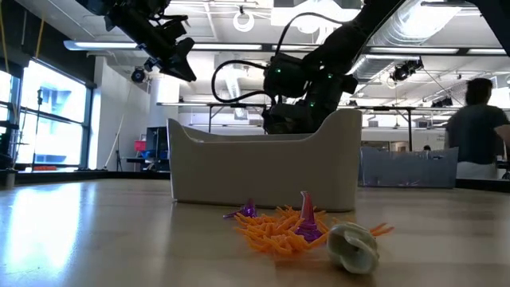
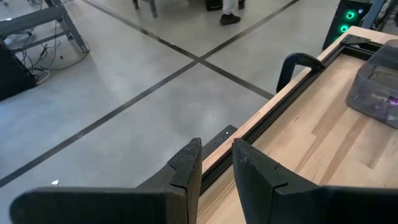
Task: Sort Halloween decoration
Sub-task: Put the violet witch hat toy into the black bin
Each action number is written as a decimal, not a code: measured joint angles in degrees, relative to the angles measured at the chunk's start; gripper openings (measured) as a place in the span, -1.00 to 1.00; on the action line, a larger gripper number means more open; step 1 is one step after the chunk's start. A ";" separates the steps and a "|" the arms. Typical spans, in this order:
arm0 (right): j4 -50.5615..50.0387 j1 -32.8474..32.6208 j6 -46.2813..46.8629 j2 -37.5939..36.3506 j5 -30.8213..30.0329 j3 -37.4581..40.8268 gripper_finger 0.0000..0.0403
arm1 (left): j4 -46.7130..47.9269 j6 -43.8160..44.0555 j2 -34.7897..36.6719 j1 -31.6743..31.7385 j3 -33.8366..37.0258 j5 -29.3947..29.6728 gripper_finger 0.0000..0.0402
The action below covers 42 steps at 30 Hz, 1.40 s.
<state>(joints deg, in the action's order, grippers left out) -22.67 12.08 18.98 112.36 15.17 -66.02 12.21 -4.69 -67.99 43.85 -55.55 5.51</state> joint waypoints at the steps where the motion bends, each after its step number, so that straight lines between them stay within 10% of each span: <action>1: -0.04 0.17 0.02 0.00 -0.04 0.06 -0.96 | -0.01 0.00 0.00 0.01 0.00 0.01 -0.62; 25: -0.97 10.30 0.00 0.52 -1.43 -3.72 -1.00 | 0.00 0.01 0.00 -0.01 0.00 0.01 -0.62; 42: -39.59 13.44 -6.47 0.42 -11.74 -28.76 -1.00 | 0.00 -0.02 0.00 0.01 0.00 0.01 -0.62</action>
<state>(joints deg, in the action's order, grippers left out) -62.26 25.52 12.51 112.77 3.43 -94.78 12.21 -4.71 -67.99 43.86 -55.55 5.52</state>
